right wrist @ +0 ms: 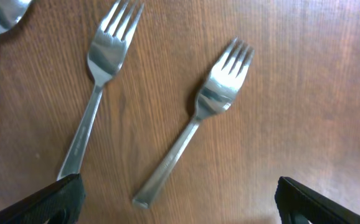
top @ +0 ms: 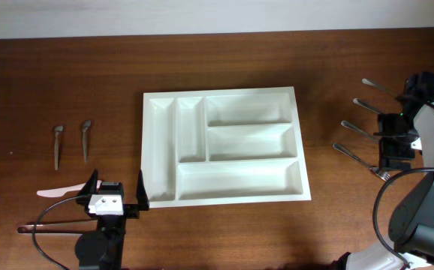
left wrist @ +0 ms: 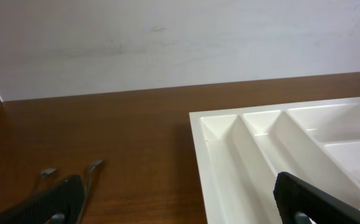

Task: Pack container
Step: 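Move the right gripper over the forks on the right side, then lower the right gripper and grasp the fork by its handle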

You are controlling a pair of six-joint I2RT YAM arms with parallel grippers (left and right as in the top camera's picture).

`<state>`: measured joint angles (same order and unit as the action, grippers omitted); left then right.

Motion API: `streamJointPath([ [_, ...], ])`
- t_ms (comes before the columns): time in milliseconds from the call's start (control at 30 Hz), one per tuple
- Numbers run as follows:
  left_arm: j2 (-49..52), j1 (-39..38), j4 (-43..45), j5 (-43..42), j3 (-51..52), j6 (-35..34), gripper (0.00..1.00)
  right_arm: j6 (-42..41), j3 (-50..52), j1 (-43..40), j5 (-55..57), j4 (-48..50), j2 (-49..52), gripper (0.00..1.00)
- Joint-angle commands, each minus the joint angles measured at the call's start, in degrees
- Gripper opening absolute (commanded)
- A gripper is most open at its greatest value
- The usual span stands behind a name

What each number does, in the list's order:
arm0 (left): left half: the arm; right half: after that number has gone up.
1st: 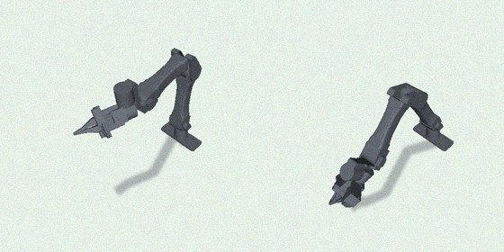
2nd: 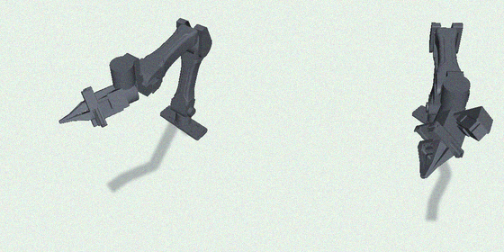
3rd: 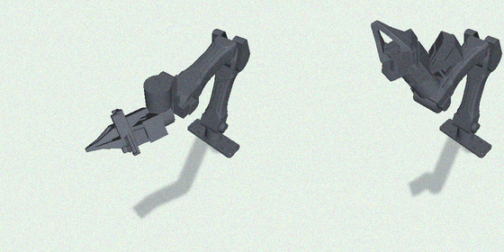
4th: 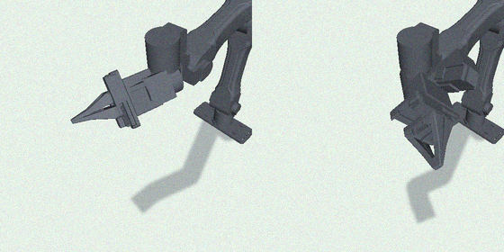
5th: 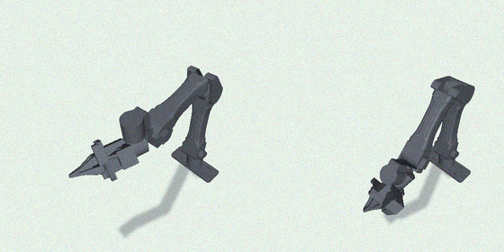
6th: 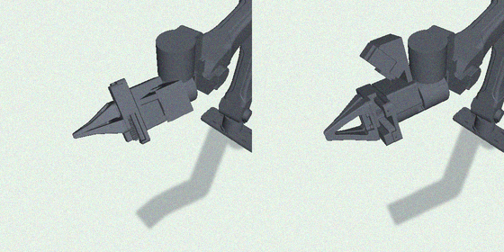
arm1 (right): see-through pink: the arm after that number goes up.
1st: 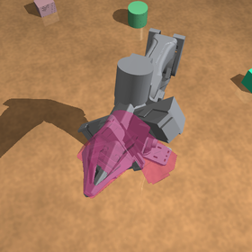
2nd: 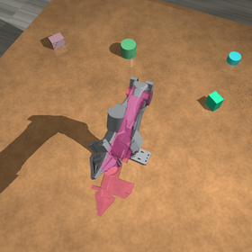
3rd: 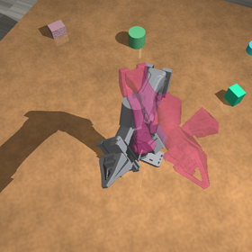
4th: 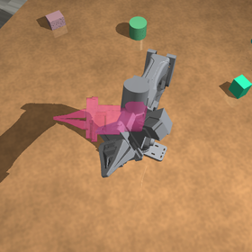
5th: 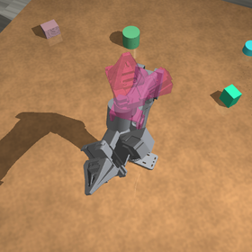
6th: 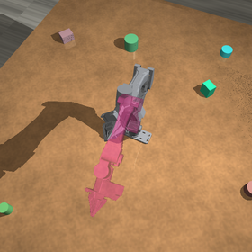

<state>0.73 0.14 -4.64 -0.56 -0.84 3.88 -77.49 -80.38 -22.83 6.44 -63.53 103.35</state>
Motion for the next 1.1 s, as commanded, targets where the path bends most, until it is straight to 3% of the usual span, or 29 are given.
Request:
streamJointPath([
  [0,-0.4,0.3,-0.1,0.4,0.3,1.1,0.99,-1.1,3.8,0.1,1.5,2.6,0.0,0.99],
  [433,-0.4,0.3,-0.1,0.4,0.3,1.1,0.99,-13.9,6.0,-0.4,-2.3,2.6,0.2,0.99],
  [633,-0.4,0.3,-0.1,0.4,0.3,1.1,0.99,-14.5,6.0,-0.4,-0.9,7.3,1.8,0.99],
  [833,-0.4,0.3,-0.1,0.4,0.3,1.1,0.99,-14.9,6.0,-0.4,-1.7,5.7,4.7,0.99],
  [1067,-0.4,0.3,-0.1,0.4,0.3,1.1,0.99,-24.2,7.9,-0.4,-2.2,6.3,5.1,0.99],
])
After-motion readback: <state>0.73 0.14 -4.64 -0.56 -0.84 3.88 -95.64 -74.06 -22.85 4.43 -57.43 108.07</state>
